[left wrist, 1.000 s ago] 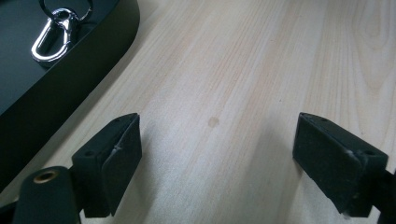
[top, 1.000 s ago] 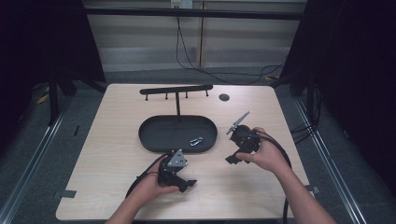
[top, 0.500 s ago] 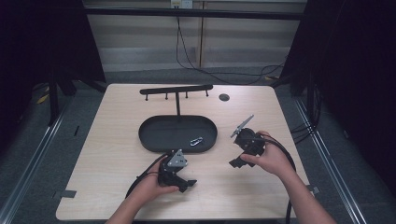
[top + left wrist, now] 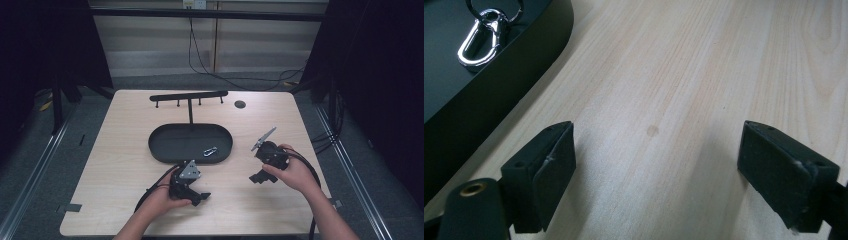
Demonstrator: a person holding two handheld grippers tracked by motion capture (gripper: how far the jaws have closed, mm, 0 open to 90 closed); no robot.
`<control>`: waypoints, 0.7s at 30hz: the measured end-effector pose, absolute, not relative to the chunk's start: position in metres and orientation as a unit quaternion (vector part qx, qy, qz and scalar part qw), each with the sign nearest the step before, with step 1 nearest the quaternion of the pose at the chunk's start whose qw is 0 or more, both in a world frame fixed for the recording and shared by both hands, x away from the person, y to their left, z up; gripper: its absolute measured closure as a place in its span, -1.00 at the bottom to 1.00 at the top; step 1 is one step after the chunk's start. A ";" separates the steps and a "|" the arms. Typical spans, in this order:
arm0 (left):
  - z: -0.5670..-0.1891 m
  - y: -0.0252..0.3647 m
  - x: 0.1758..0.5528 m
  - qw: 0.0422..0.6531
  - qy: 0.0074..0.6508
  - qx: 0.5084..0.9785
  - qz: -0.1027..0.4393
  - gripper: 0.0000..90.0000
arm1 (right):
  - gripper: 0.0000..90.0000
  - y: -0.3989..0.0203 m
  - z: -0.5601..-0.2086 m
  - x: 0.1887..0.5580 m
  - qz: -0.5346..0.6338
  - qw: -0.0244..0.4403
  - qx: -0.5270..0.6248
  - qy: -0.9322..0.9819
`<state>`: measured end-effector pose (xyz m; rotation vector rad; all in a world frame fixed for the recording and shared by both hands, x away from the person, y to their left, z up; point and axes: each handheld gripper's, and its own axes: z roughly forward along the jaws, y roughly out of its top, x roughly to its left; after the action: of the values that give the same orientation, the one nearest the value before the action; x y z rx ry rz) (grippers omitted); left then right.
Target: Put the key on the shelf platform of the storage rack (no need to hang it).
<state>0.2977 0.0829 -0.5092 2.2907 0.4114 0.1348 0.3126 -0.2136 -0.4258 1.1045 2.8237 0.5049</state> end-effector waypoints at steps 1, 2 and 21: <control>-0.509 0.083 0.298 0.394 0.162 0.903 0.053 -0.66 | -0.63 -0.215 -0.426 0.312 0.165 0.033 0.361 0.917; -0.509 0.083 0.298 0.394 0.162 0.903 0.053 -0.66 | -0.63 -0.216 -0.427 0.311 0.163 0.034 0.362 0.917; -0.509 0.083 0.298 0.394 0.163 0.903 0.053 -0.66 | -0.61 -0.240 -0.438 0.301 0.166 0.033 0.374 0.912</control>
<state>0.2976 0.0829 -0.5092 2.2903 0.4122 0.1346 0.3008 -0.2400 -0.4382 1.1507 2.8052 0.5099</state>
